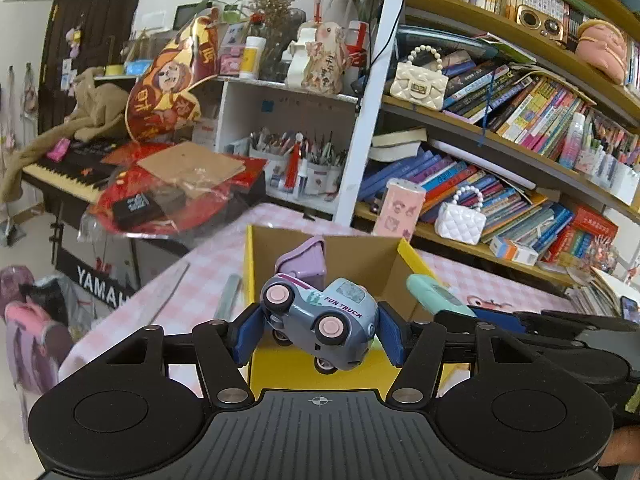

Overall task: Organize objects
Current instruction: 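Carry the car and mint-green eraser with both tools over the yellow box, then open both tools to drop the car and eraser into the box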

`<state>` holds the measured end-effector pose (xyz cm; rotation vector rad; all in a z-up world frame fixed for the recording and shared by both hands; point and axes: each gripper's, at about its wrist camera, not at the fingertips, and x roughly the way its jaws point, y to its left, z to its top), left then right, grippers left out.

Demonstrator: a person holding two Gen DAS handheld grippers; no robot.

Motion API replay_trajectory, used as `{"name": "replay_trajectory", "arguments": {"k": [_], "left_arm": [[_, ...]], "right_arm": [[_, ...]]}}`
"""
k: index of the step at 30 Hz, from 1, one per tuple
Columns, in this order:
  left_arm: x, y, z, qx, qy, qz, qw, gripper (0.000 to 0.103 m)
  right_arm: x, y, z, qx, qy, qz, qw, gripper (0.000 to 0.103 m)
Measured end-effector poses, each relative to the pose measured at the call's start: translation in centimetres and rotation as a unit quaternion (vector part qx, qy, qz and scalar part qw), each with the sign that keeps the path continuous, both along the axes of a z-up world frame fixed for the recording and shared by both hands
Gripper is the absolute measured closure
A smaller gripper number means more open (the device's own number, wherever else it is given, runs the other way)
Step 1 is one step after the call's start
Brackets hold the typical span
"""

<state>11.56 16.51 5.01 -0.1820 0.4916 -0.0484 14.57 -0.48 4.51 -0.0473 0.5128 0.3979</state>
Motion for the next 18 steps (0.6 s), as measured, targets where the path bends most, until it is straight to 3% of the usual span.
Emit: {"name": "replay_trajectory", "arguments": {"k": [10,18], "left_arm": [[7.5,-0.9,-1.5,0.016,0.032,0.017,0.9992,0.043],[11.8,-1.5,-3.5,0.036,0.07,0.034,0.9963,0.043]], "right_arm": [[8.3,1.2,-1.4,-0.032,0.014,0.041,0.999,0.08],[14.2,2.4,-4.4,-0.082,0.068,0.078,0.991,0.08]]}}
